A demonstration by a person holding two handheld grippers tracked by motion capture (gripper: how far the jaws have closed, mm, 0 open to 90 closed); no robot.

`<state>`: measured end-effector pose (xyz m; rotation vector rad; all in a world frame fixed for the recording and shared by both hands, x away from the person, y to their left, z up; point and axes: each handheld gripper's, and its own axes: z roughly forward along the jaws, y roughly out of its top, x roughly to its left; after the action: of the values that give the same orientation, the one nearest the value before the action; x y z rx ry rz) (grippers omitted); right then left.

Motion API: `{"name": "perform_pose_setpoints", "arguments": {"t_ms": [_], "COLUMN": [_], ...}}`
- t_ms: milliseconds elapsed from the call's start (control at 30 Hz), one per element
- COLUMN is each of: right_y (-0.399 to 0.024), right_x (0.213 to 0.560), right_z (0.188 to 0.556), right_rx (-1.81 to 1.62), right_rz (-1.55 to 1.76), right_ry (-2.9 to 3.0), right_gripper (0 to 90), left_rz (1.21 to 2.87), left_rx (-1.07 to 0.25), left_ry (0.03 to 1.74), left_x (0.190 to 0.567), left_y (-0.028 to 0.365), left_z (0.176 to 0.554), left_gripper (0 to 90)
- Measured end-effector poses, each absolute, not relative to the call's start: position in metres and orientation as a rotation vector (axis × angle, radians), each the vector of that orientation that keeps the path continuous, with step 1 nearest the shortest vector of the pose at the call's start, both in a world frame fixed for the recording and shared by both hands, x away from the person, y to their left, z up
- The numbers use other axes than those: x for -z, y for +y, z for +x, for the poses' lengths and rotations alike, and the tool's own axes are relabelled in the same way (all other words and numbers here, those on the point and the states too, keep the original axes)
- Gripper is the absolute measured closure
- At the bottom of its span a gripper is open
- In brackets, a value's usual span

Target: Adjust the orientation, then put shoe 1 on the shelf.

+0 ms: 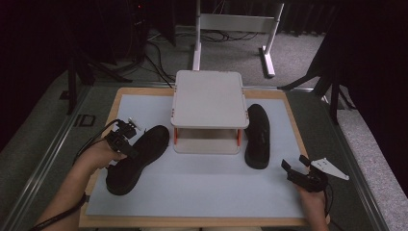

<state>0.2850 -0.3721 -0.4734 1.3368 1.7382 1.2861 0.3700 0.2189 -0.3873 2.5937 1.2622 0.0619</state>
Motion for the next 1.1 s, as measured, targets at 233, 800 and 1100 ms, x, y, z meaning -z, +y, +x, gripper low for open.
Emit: {"name": "perform_pose_setpoints", "arguments": {"t_ms": [233,800,1100], "right_y": [-0.372,-0.372,-0.372], "right_x": [0.473,0.473,0.474], "right_z": [0.285,0.285,0.285], "right_rx": [-1.286,-1.289,-1.291], "right_rz": [1.335,1.338,1.337], "right_ry": [1.743,1.745,1.745], "right_gripper": [18.4,18.4,18.4], "left_rz": [2.593,2.392,2.276], "left_rx": [-0.036,-0.104,-0.112], "left_ry": [1.269,1.269,1.256], "left_x": [0.385,0.374,0.381], "left_y": [0.219,0.255,0.272], "left_z": [0.372,0.334,0.306], "left_gripper": [79.2,41.7,41.6]}}
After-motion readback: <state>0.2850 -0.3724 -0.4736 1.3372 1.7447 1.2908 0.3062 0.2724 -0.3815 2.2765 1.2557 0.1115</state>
